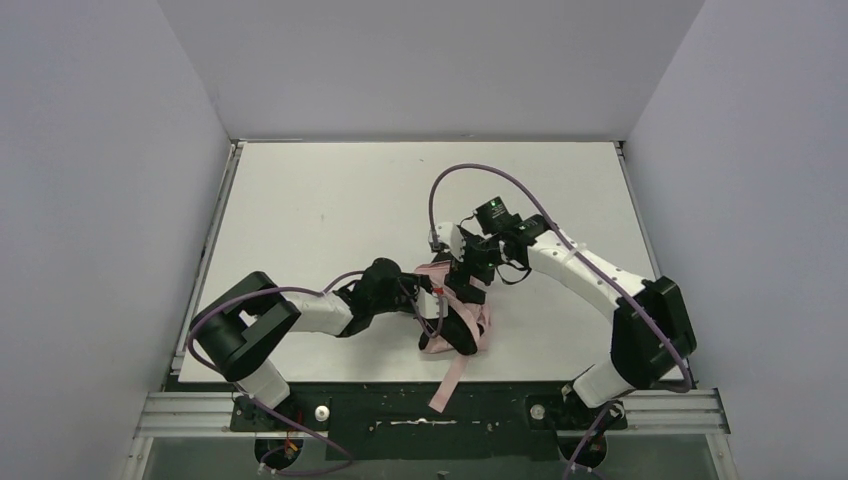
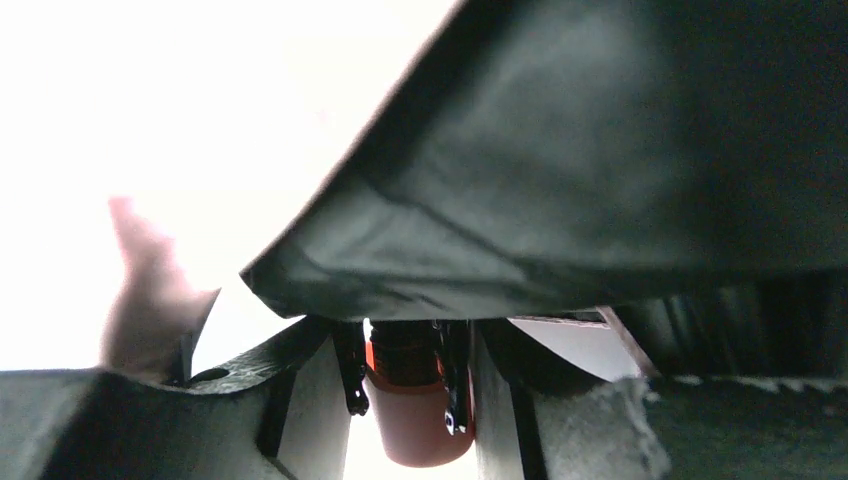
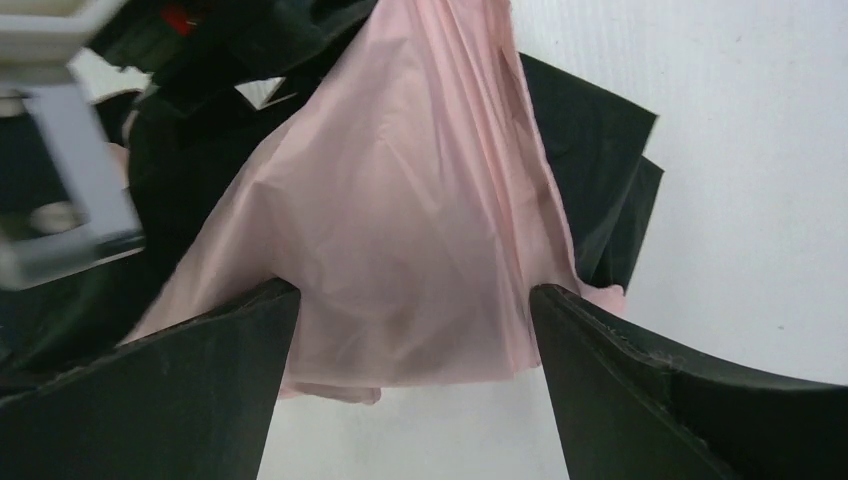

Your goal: Put away the umbrella

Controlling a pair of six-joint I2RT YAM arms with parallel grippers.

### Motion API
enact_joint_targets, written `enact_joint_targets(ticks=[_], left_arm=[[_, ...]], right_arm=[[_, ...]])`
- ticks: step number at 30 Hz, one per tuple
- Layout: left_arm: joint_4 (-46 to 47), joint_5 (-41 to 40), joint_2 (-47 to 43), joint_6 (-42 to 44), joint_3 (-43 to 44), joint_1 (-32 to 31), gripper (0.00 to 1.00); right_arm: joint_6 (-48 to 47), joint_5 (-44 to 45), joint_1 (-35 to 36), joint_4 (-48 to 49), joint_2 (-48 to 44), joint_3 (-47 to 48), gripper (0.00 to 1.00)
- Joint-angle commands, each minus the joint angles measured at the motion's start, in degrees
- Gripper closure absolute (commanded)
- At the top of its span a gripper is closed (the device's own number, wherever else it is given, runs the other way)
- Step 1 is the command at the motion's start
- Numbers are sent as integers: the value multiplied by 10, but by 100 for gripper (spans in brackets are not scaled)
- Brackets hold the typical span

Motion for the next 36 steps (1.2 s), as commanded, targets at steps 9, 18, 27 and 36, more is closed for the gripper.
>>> enact_joint_targets(ticks=[9, 18, 27, 36], left_arm=[[102, -33, 18, 15, -1, -10, 100], [155, -68, -19, -79, -20, -10, 59], [55, -44, -182, -216, -52, -19, 19], [-123, -130, -373, -350, -62, -5, 12]], right_arm=[[-93, 25, -10, 54, 139, -10, 13], [-113, 48, -7, 58, 205, -5, 29], [-102, 86, -9, 81, 236, 10, 69], [-119, 166, 7, 216, 176, -75, 81]])
